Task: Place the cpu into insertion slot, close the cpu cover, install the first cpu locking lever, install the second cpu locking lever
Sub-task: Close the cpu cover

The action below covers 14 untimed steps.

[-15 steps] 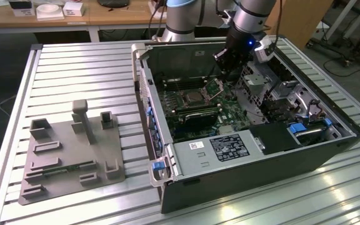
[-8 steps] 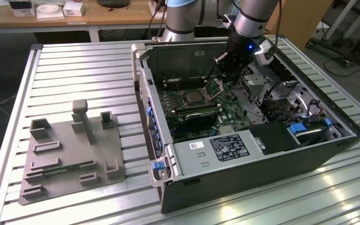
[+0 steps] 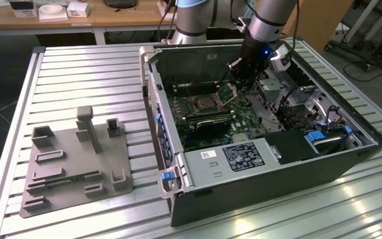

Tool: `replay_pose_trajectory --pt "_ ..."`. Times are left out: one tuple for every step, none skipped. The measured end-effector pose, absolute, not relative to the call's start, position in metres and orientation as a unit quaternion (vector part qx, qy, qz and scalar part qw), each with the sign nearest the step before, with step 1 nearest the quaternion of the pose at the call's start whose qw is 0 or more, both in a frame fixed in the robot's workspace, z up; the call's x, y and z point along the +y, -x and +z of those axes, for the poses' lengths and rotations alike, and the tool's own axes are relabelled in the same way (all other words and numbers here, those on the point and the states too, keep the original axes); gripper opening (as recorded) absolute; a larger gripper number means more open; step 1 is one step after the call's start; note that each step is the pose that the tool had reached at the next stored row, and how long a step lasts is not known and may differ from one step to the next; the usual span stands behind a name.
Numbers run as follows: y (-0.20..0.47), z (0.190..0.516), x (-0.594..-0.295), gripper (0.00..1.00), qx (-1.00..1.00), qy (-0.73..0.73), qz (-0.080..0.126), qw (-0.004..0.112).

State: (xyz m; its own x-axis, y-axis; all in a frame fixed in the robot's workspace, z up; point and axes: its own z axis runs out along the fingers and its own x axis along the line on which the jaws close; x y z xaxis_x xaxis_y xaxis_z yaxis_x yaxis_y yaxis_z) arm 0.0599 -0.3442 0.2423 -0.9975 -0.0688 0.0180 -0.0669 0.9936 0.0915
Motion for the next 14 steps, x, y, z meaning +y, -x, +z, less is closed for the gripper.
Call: replay_pose_trajectory --pt "-0.0592 0.2413 -0.3442 0.1 -0.998 -0.034 -0.045 0.011" --pt "-0.0583 0.2406 -0.3442 0.1 -0.998 -0.034 -0.045 0.011" --pt "-0.0575 0.2403 -0.3442 0.1 -0.998 -0.034 -0.045 0.011" --pt "-0.0569 0.2403 -0.3443 0.1 -0.998 -0.034 -0.045 0.011" --pt "-0.0564 0.2403 -0.3443 0.1 -0.998 -0.034 -0.045 0.011" --pt "-0.0559 0.2403 -0.3443 0.1 -0.998 -0.034 -0.045 0.011" --pt "-0.0553 0.2402 -0.3443 0.1 -0.998 -0.034 -0.046 0.011" --pt "-0.0546 0.2402 -0.3442 0.1 -0.998 -0.034 -0.045 0.011" --pt "-0.0539 0.2402 -0.3442 0.1 -0.998 -0.034 -0.045 0.011" --pt "-0.0533 0.2403 -0.3443 0.1 -0.998 -0.034 -0.045 0.012" --pt "-0.0528 0.2405 -0.3442 0.1 -0.998 -0.034 -0.045 0.012" --pt "-0.0525 0.2409 -0.3442 0.1 -0.998 -0.034 -0.045 0.012" --pt "-0.0522 0.2416 -0.3442 0.1 -0.998 -0.034 -0.045 0.012" --pt "-0.0522 0.2427 -0.3441 0.1 -0.998 -0.034 -0.046 0.012"
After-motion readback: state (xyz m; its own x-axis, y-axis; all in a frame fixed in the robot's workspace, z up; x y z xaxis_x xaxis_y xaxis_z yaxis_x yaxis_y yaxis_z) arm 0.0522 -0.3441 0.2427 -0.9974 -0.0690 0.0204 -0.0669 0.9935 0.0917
